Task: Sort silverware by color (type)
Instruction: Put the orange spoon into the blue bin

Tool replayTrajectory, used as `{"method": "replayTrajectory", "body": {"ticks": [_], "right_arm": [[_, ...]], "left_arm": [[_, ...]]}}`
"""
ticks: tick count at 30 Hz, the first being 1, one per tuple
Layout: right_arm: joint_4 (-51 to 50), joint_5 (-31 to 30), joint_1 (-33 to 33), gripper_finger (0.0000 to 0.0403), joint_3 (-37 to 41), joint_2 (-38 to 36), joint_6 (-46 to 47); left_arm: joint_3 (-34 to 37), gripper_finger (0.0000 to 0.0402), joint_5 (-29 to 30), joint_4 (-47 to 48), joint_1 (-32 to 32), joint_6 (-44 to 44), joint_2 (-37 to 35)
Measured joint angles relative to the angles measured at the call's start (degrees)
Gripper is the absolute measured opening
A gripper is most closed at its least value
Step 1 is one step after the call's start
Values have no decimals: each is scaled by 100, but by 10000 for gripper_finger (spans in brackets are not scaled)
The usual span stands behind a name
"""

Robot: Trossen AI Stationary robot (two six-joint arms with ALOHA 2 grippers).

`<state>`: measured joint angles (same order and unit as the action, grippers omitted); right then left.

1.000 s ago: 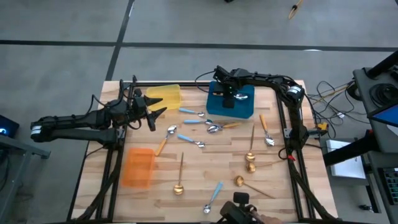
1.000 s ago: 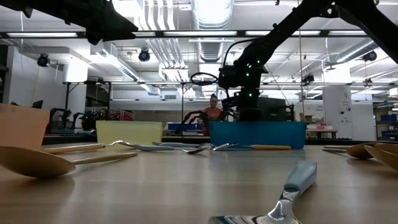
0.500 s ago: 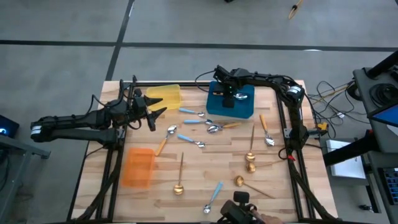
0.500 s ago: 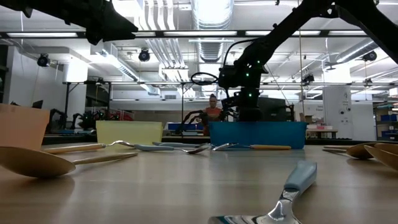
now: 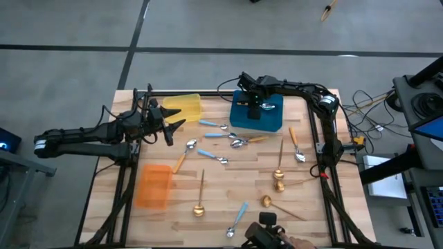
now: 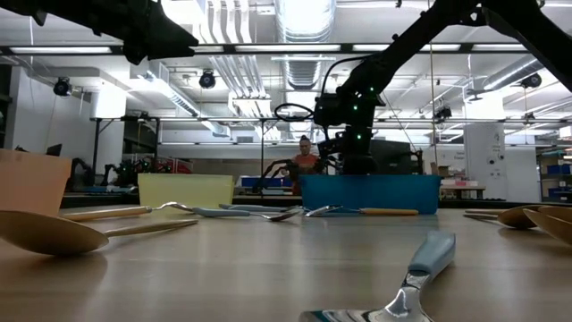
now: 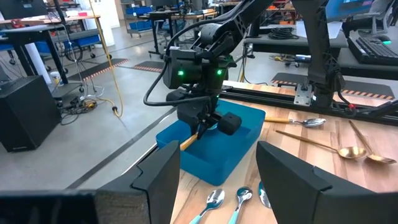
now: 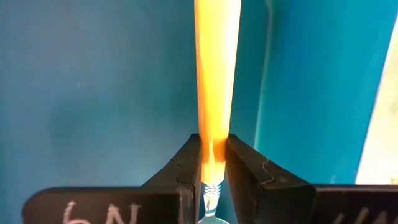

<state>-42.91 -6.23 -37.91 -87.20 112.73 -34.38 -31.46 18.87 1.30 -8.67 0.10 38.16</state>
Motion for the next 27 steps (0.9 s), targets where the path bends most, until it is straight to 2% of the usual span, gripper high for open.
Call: {"method": "replayTrajectory", "body": {"ticks": [18,27], "right_arm": [[2,12,0,43,33,0,40],[63,4,0,43,360,0,88]], "left_arm": [[0,194,0,0,-2,0,1],[0,194,0,0,-1,0,0]]}}
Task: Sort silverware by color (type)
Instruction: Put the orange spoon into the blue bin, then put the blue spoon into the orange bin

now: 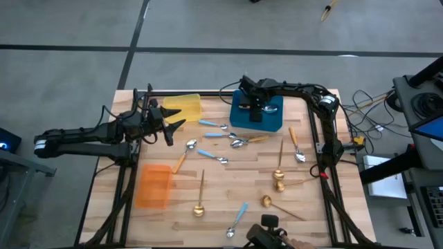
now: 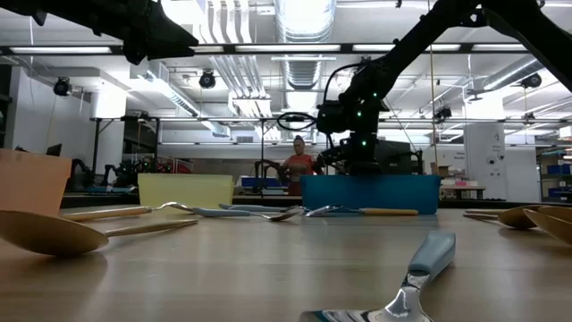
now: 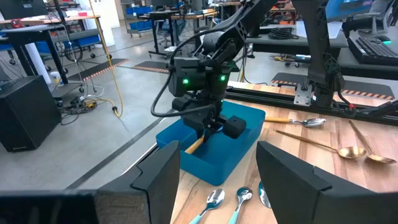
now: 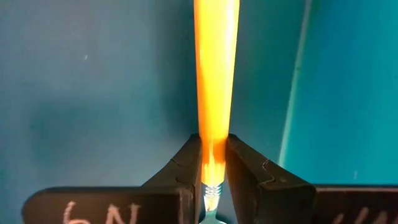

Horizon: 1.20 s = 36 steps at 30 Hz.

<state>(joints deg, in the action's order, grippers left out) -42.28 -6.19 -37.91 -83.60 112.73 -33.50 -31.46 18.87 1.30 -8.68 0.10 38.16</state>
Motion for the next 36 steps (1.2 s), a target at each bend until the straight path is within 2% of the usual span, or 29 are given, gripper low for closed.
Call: {"method": "replayTrajectory", "body": {"ticks": [7,16,23,30,36], "right_arm": [[152,-3,0,48,49,0,-10],[243,-5,0,87,49,0,104],[186,-290,0,105,5,0,249],[-243,-285,71,99,-349,-82,508],[-415,-213,287,85,-425,-522,857]], "left_arm": [[0,194,0,0,0,0,2],[0,194,0,0,1,0,0],[0,194,0,0,1,0,1],[0,194,0,2,1,9,0],[18,194,-30,144,0,446,1]]}}
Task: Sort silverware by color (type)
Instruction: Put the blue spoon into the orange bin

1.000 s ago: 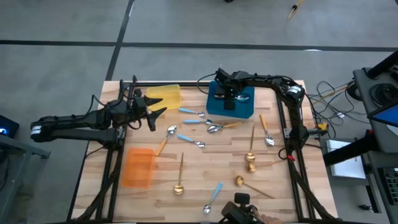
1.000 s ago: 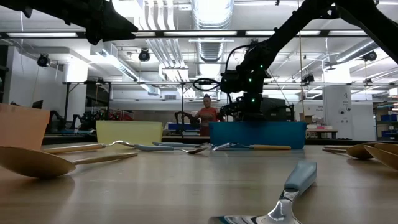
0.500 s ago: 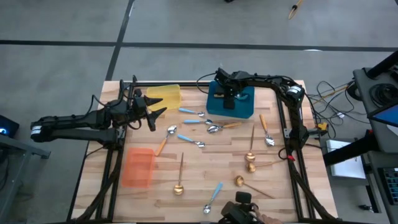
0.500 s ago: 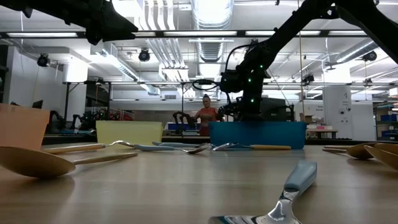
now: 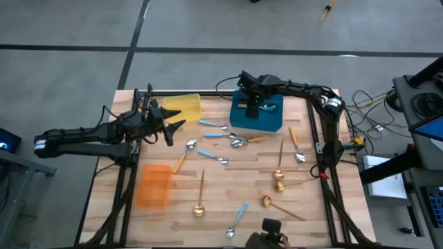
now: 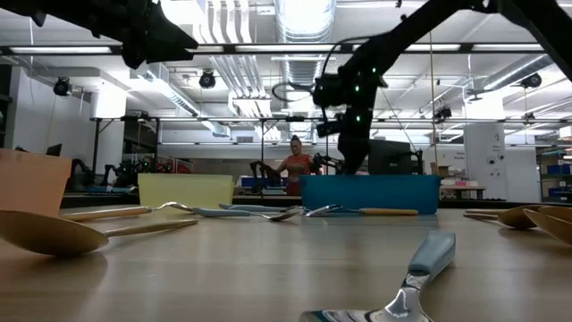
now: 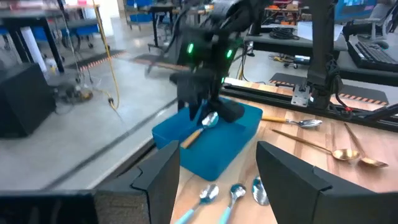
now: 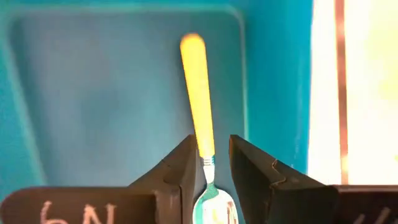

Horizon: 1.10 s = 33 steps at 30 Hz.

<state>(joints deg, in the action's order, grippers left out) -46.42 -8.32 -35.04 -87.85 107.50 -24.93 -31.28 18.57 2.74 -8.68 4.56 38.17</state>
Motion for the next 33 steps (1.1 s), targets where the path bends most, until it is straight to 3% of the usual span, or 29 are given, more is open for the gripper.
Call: {"method": "replayTrajectory", "body": {"ticks": [5,10,21,33], "right_arm": [[26,714,278,82,31,-441,324],[79,636,741,82,61,-811,560],[371,525,1802,82,216,-1740,773],[1899,525,2659,82,1763,-3173,873]], "left_arm": [[3,194,-517,114,4,566,0],[26,194,-855,117,150,1171,212],[-3,194,-864,-255,1067,2258,1529],[-752,194,-759,-238,1720,2435,2947]]}}
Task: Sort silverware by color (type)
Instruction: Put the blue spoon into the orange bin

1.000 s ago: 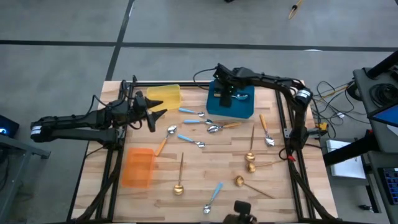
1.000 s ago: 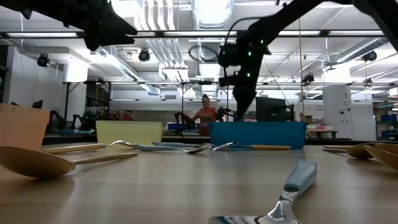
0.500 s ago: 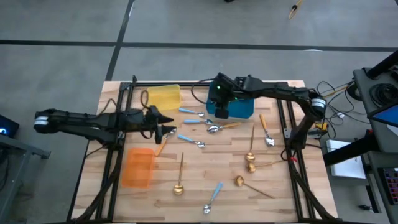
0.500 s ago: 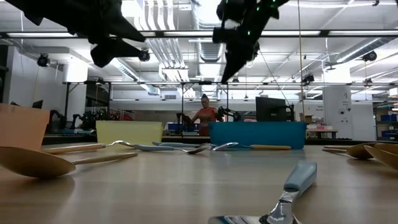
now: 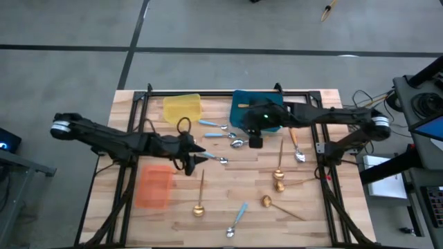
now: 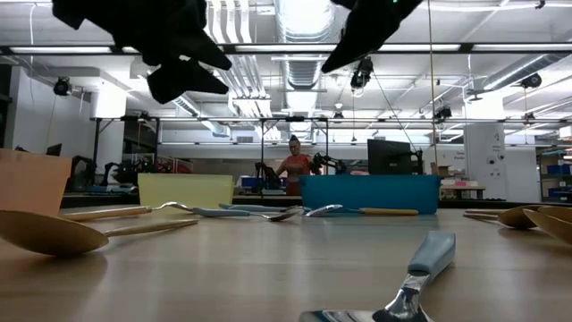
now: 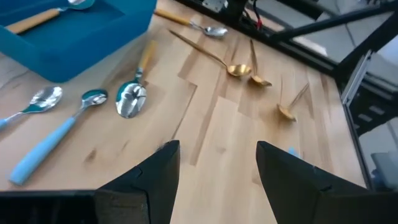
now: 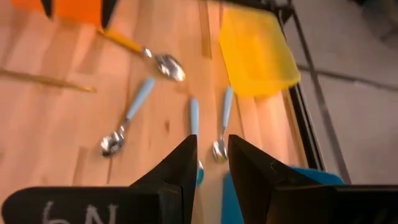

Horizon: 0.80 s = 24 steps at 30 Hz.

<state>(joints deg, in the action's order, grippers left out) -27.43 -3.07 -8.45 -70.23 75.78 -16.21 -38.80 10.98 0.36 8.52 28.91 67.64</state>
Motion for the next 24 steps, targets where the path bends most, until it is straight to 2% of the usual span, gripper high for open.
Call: {"method": "replayTrajectory", "body": {"ticks": [12,17,24], "right_arm": [[1812,77,160,82,1590,-1501,-131],[2462,451,158,82,2177,-1916,113],[4199,1083,195,82,3288,-2021,278]], "left_arm": [[-1101,194,0,1253,72,-796,1224],[-1378,194,-2,1581,72,-1249,1711],[-1596,194,-2,1657,72,-1739,2203]]}}
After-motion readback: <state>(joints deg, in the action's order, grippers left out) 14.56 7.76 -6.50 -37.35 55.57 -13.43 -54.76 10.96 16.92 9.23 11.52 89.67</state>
